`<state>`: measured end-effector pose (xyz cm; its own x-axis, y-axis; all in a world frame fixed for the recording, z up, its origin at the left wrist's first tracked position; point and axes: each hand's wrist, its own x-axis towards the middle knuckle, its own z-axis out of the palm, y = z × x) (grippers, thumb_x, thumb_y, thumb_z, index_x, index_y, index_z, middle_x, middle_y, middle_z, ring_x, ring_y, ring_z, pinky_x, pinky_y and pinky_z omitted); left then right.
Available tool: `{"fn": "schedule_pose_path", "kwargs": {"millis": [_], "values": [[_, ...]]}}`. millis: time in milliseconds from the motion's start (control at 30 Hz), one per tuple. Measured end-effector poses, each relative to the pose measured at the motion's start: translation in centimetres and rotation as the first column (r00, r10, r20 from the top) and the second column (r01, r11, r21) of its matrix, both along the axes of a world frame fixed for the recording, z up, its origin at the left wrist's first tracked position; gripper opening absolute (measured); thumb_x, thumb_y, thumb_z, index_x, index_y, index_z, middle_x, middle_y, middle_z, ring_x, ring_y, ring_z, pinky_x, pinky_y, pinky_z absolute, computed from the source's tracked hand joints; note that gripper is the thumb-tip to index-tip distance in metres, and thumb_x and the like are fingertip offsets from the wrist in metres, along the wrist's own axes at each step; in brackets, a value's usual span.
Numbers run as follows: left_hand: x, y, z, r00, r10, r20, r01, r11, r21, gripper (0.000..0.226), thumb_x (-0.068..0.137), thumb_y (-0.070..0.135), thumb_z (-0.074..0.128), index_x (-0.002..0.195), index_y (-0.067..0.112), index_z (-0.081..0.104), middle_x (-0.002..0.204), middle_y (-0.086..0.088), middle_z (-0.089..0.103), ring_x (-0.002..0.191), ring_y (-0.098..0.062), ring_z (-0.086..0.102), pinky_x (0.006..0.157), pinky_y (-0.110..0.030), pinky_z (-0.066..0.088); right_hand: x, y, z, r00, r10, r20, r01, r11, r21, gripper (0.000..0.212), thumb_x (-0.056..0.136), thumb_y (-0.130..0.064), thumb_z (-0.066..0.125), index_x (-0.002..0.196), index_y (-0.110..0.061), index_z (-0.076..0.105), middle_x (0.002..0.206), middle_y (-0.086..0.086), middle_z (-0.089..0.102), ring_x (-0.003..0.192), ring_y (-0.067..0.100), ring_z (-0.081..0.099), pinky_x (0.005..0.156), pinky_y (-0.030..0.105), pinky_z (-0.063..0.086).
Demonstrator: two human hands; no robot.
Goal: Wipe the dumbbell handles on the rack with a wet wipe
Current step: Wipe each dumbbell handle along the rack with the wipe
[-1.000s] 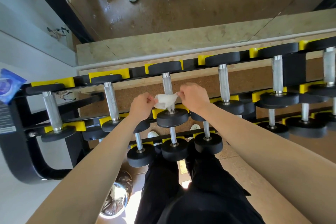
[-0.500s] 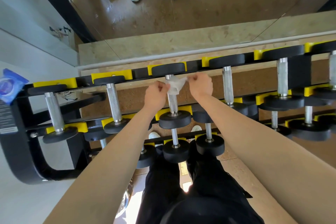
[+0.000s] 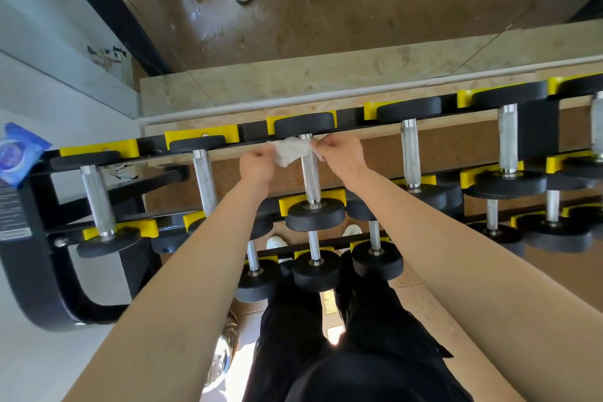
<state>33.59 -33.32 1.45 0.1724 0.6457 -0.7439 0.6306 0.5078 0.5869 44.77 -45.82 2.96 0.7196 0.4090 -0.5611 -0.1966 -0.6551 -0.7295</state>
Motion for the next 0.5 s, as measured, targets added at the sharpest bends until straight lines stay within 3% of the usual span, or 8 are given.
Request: {"fn": "schedule_pose_path", "kwargs": {"millis": [67, 133, 200, 333, 400, 500], "values": [[-1.8, 1.2, -1.2, 0.995, 0.098, -0.007, -0.098, 0.994, -0.051, 0.023, 0.102, 0.025, 0.057, 0.115, 0.009, 0.064, 0.111, -0.013, 0.068, 0.097, -0.029, 0.068, 0.084, -0.038, 0.059, -0.1, -0.1, 0.2, 0.999, 0.029, 0.030, -0.029, 0.999, 0.023, 0.024, 0.090, -0.030, 0.071, 0.073, -0.013, 0.069, 0.069, -0.003, 0.064, 0.075, 0.011, 0.060, 0.069, 0.024, 0.045], [-3.0, 1.7, -1.0, 0.972, 0.216, 0.094, -0.205, 0.972, -0.119, 0.013, 0.103, 0.021, 0.056, 0.106, 0.010, 0.061, 0.109, -0.012, 0.067, 0.091, -0.022, 0.068, 0.074, -0.030, 0.058, 0.1, -1.0, -0.3, 0.998, -0.006, 0.062, 0.005, 1.000, 0.007, 0.017, 0.092, -0.027, 0.070, 0.079, -0.016, 0.070, 0.073, -0.005, 0.065, 0.077, 0.010, 0.061, 0.070, 0.022, 0.044], [-3.7, 1.9, -0.4, 0.923, 0.321, 0.214, -0.283, 0.940, -0.189, 0.006, 0.103, 0.018, 0.055, 0.106, 0.013, 0.057, 0.112, -0.008, 0.064, 0.105, -0.024, 0.066, 0.088, -0.036, 0.059, 0.2, -2.1, -1.0, 0.997, -0.062, 0.042, 0.063, 0.998, -0.014, 0.013, 0.092, -0.026, 0.069, 0.081, -0.019, 0.069, 0.078, -0.004, 0.067, 0.083, 0.012, 0.063, 0.078, 0.025, 0.046], [-4.0, 1.5, 0.3, 0.863, 0.381, 0.331, -0.303, 0.916, -0.263, 0.009, 0.104, 0.015, 0.053, 0.112, 0.014, 0.053, 0.118, -0.010, 0.058, 0.115, -0.027, 0.061, 0.101, -0.046, 0.053, 0.4, -3.0, -2.0, 0.980, -0.176, -0.097, 0.172, 0.984, -0.041, 0.010, 0.094, -0.023, 0.067, 0.085, -0.019, 0.069, 0.092, 0.003, 0.071, 0.087, 0.016, 0.065, 0.085, 0.033, 0.054], [-3.4, 1.0, 0.4, 0.836, 0.428, 0.342, -0.328, 0.891, -0.315, 0.020, 0.103, 0.014, 0.054, 0.123, 0.010, 0.050, 0.128, -0.015, 0.055, 0.118, -0.032, 0.060, 0.099, -0.049, 0.054, 0.6, -2.9, -2.3, 0.955, -0.213, -0.208, 0.210, 0.977, -0.038, 0.007, 0.096, -0.023, 0.064, 0.098, -0.018, 0.069, 0.104, 0.005, 0.071, 0.090, 0.017, 0.067, 0.084, 0.032, 0.056], [-1.7, -0.2, 0.4, 0.824, 0.454, 0.338, -0.309, 0.861, -0.403, 0.031, 0.103, 0.015, 0.054, 0.132, 0.008, 0.048, 0.129, -0.018, 0.058, 0.116, -0.034, 0.064, 0.096, -0.049, 0.056, 0.9, -2.4, -2.7, 0.879, -0.248, -0.407, 0.263, 0.964, -0.019, 0.027, 0.098, -0.021, 0.062, 0.124, -0.015, 0.063, 0.122, 0.005, 0.064, 0.099, 0.021, 0.066, 0.089, 0.036, 0.057]]}}
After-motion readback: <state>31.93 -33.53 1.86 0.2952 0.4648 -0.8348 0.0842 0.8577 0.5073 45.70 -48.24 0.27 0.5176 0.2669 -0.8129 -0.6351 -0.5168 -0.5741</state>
